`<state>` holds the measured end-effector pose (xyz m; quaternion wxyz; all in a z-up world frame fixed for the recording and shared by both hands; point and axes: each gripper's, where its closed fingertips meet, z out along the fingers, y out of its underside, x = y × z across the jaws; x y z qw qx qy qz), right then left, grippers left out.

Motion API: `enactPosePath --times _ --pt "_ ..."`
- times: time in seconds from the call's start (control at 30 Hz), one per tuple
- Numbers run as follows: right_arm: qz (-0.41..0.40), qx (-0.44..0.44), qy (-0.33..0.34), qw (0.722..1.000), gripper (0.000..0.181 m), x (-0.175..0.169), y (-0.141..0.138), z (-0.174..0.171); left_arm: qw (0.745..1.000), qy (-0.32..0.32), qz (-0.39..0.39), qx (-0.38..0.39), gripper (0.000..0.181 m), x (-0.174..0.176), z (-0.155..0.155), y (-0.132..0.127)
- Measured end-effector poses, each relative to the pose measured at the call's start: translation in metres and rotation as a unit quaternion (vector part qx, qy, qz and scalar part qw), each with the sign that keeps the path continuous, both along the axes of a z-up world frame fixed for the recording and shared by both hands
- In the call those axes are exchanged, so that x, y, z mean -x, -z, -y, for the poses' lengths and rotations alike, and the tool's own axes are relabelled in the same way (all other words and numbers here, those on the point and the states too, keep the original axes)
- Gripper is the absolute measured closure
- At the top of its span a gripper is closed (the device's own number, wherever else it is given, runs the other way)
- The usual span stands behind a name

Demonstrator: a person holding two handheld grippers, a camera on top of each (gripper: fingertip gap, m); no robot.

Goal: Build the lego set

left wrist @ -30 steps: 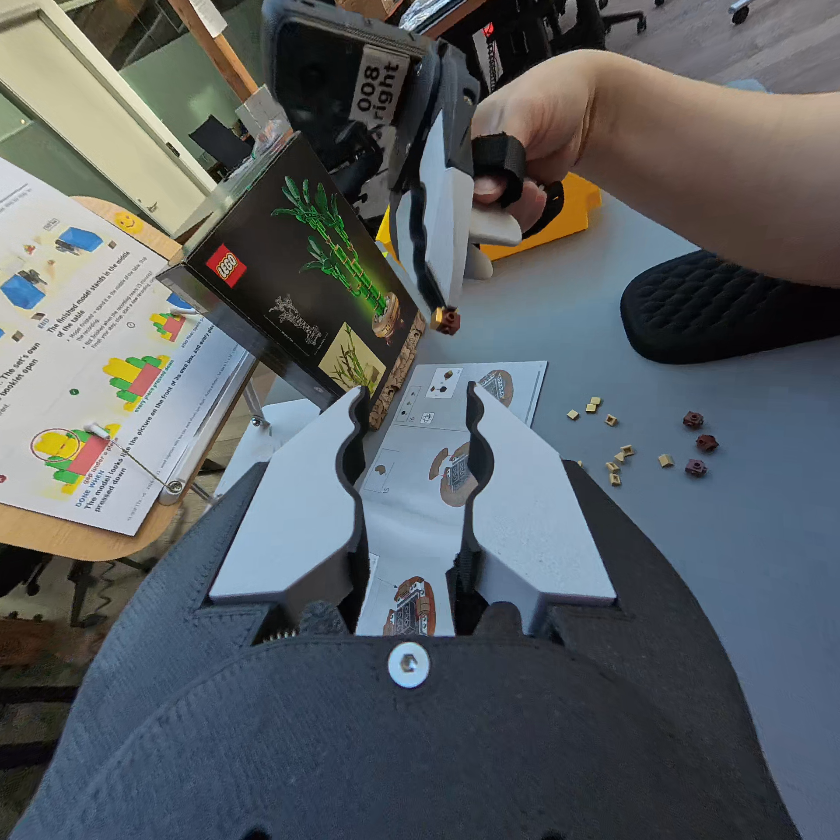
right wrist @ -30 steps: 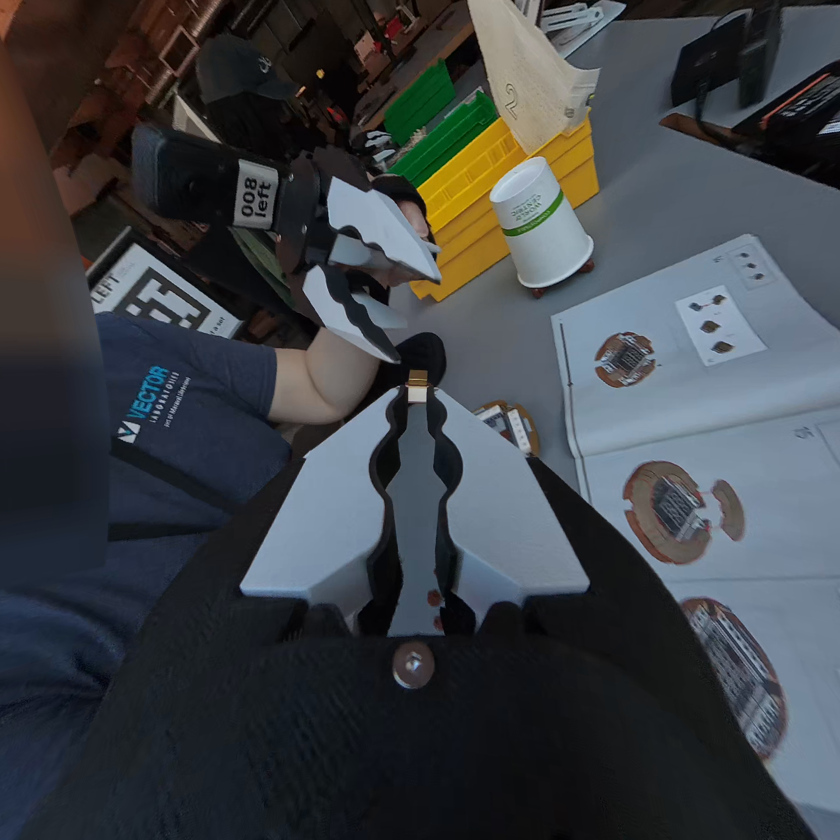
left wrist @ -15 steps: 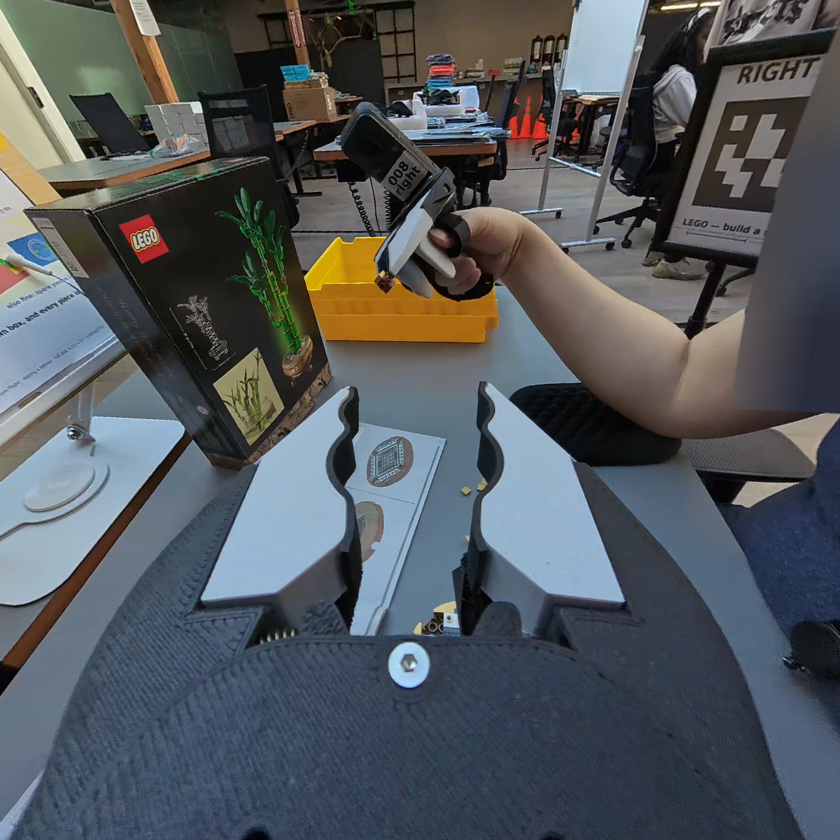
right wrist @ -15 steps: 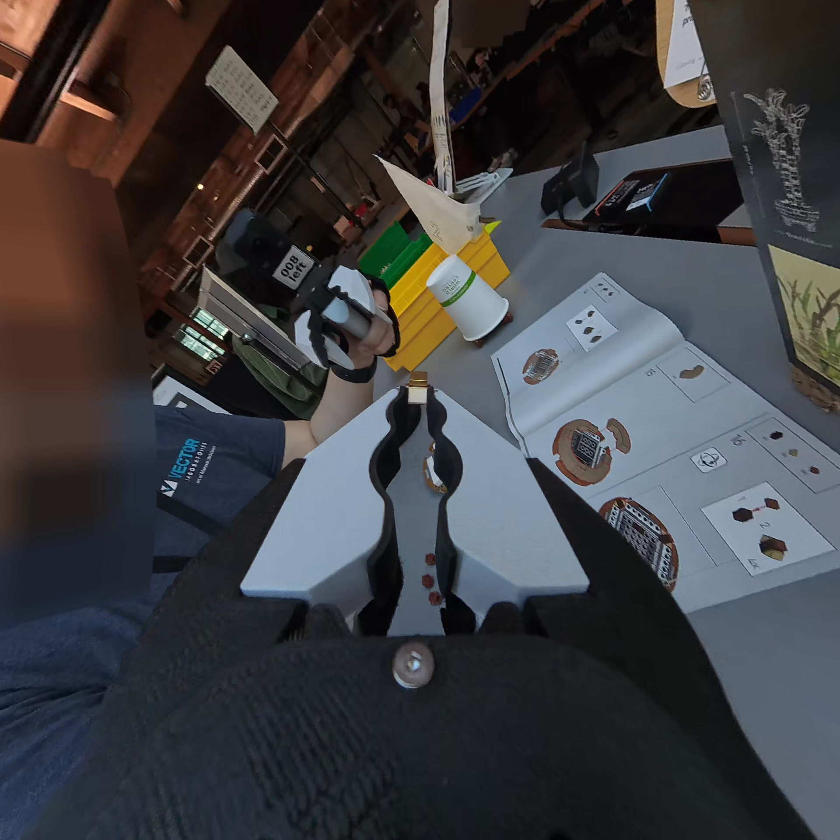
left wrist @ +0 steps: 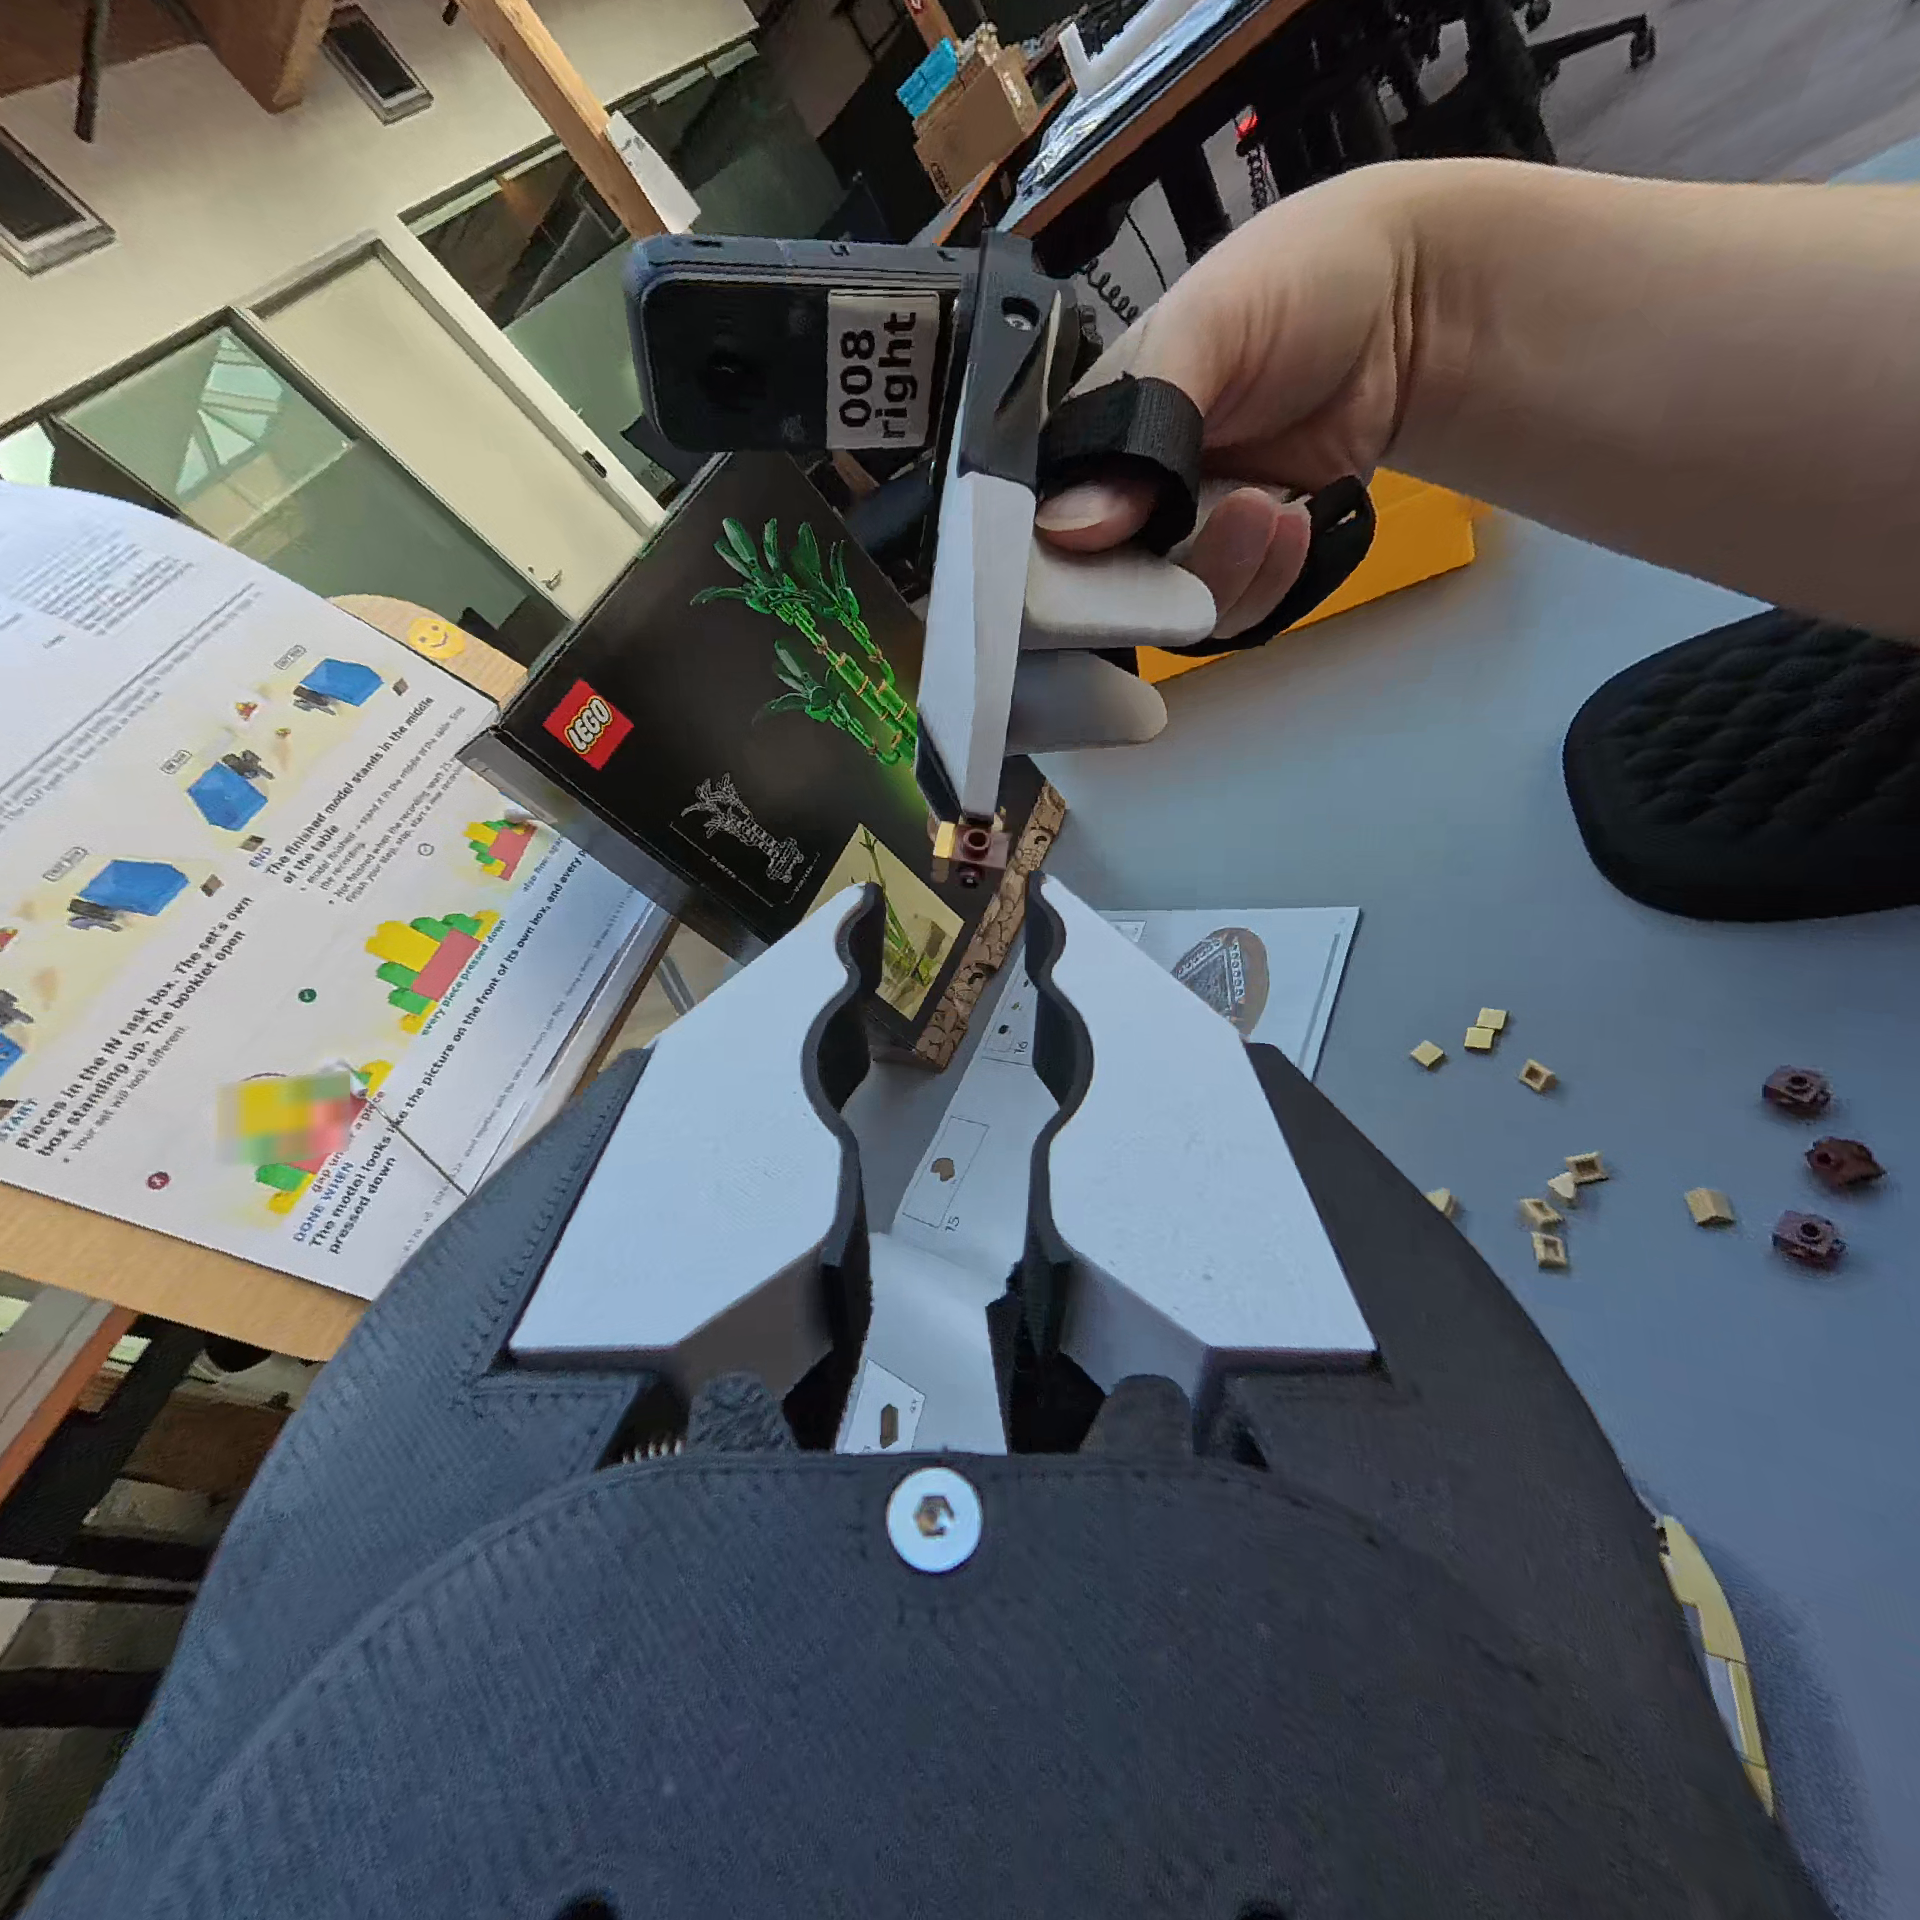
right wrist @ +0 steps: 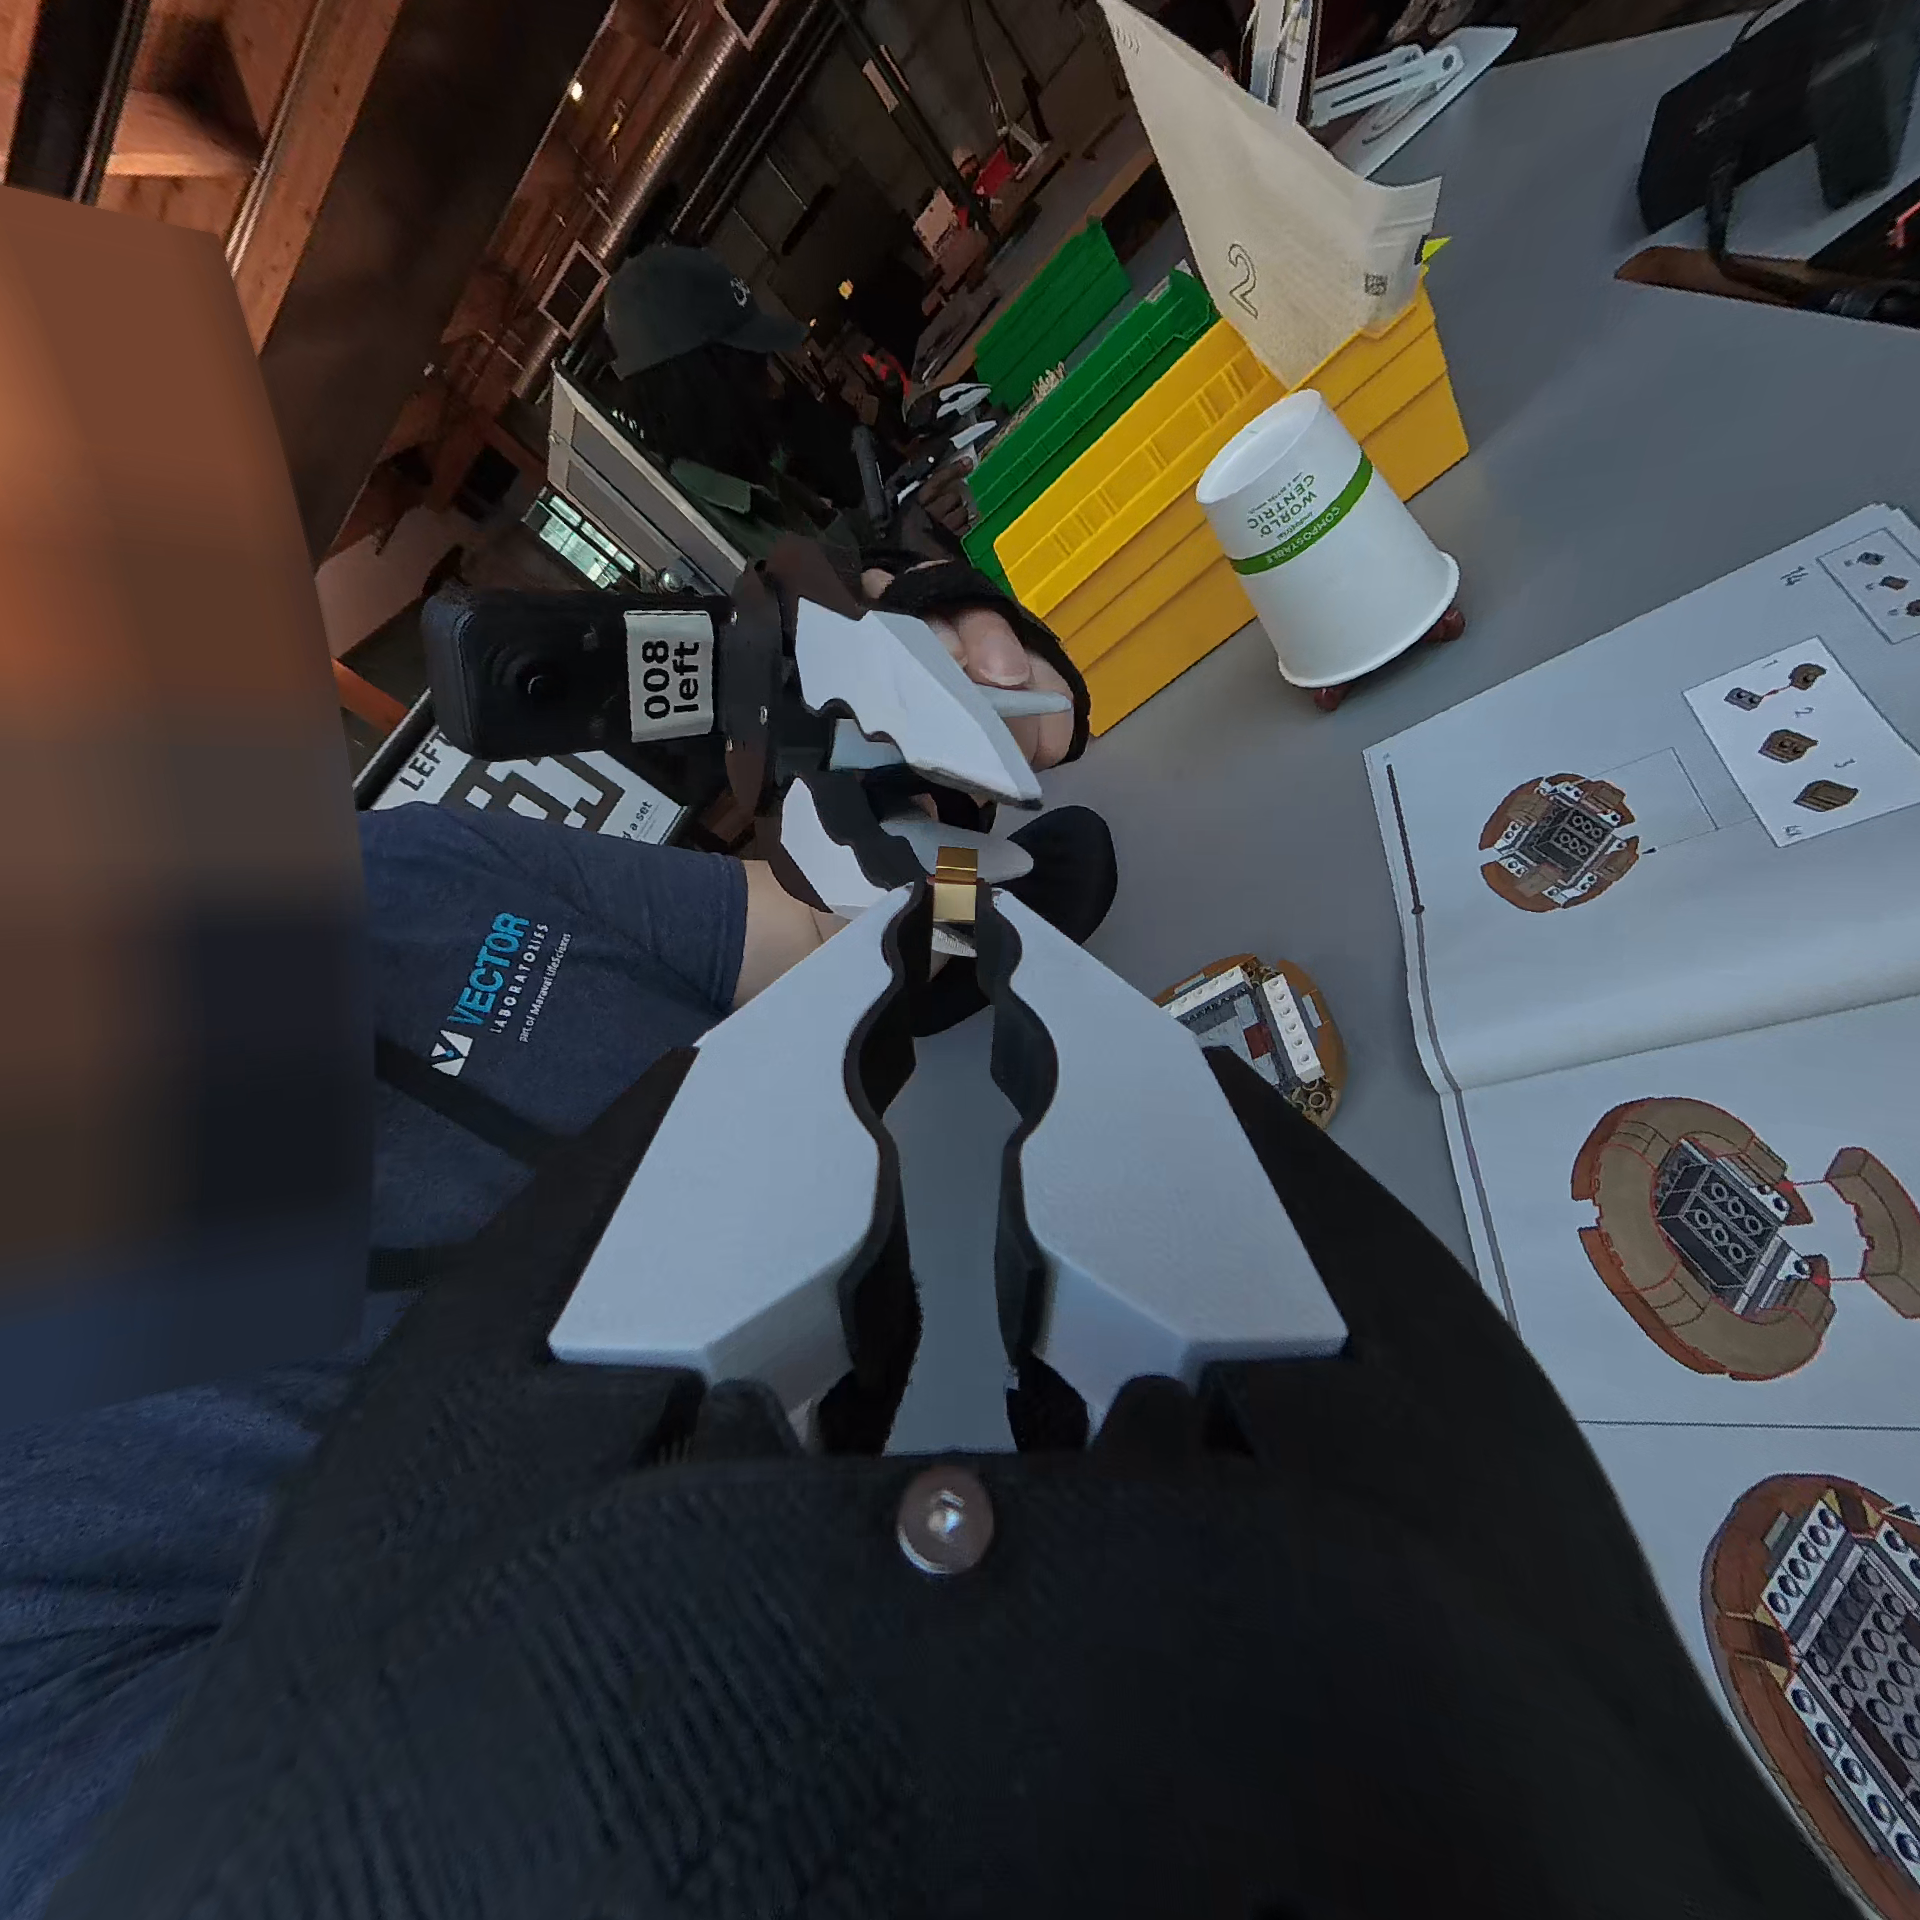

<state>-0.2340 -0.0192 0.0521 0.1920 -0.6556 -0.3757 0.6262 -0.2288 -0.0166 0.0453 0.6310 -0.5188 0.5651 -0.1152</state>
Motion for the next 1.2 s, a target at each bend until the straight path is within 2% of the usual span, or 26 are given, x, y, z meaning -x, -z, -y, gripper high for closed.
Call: enactPosePath --times 0.13,0.23,0.33,0.47,0.6,0.73,0.83,1.03,1.2 --pt "0.029 -0.008 0.007 1.0 0.175 0.003 0.008 0.0 0.999 -0.012 -0.046 -0.019 0.159 -0.001 0.0 0.011" --pt "0.046 -0.009 0.007 0.999 0.175 0.004 0.014 0.001 0.998 -0.006 -0.051 -0.022 0.17 -0.004 0.002 0.014" --pt "0.05 -0.025 0.008 0.998 0.175 0.004 0.014 0.001 0.997 -0.008 -0.06 -0.041 0.17 -0.003 0.001 0.014" --pt "0.03 -0.075 0.039 0.996 0.156 -0.002 0.0 -0.007 0.996 -0.01 -0.049 -0.073 0.171 0.001 0.003 0.002" --pt "-0.029 -0.127 0.08 0.988 0.161 -0.02 -0.028 -0.017 0.994 -0.031 -0.04 -0.096 0.17 0.009 0.002 -0.011" --pt "-0.061 -0.166 0.149 0.973 0.163 -0.04 -0.048 -0.035 0.993 -0.043 -0.016 -0.109 0.17 0.013 0.005 -0.027" --pt "-0.064 -0.204 0.203 0.956 0.164 -0.055 -0.056 -0.049 0.995 -0.057 0.01 -0.086 0.17 0.014 0.005 -0.037" --pt "-0.082 -0.246 0.263 0.929 0.167 -0.074 -0.071 -0.06 0.991 -0.092 0.087 -0.037 0.17 0.019 0.002 -0.057" --pt "-0.072 -0.237 0.268 0.931 0.167 -0.077 -0.066 -0.064 0.987 -0.116 0.105 -0.036 0.17 0.026 -0.003 -0.063"
